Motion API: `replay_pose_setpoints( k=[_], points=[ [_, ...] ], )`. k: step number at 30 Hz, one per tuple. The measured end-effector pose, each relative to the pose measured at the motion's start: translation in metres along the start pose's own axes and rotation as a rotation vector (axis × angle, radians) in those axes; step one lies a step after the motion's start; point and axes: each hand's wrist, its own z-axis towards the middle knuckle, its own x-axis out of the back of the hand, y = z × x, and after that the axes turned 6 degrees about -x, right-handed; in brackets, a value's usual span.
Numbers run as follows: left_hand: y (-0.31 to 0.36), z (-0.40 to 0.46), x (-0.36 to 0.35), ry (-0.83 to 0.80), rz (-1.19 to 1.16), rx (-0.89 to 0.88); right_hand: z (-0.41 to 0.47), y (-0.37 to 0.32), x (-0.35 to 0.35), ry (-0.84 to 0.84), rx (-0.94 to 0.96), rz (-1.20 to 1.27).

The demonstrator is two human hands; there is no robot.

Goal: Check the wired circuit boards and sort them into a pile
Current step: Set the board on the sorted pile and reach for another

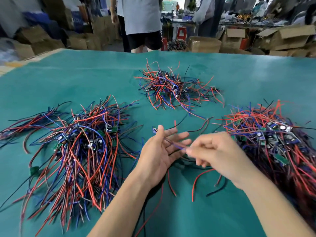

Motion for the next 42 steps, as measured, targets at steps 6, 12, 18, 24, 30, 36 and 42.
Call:
replay_pose_setpoints(
  k=[6, 12, 18, 24, 30, 36, 42],
  points=[
    [0.007, -0.001, 0.007, -0.050, -0.006, 0.010, 0.001, 0.019, 0.000, -0.175, -0.025, -0.249],
    [0.006, -0.001, 0.008, -0.134, 0.000, 0.008, -0.001, 0.018, 0.004, -0.132, 0.055, -0.159],
    [-0.003, -0.008, 0.007, -0.340, 0.277, -0.030, 0.001, 0.012, -0.018, 0.147, 0.146, 0.079],
    [-0.011, -0.013, 0.004, -0.345, 0.590, -0.126, 0.005, 0.018, -0.025, 0.297, 0.059, 0.171],
    [-0.010, -0.013, 0.002, -0.350, 0.589, -0.088, 0.007, 0.020, -0.015, 0.149, -0.042, 0.325],
    [-0.014, -0.013, 0.001, -0.345, 0.571, -0.100, 0.009, 0.022, -0.009, 0.171, -0.045, 0.427],
    [-0.012, -0.011, 0.002, -0.327, 0.521, -0.078, 0.011, 0.024, -0.009, 0.203, -0.072, 0.570]
  ],
)
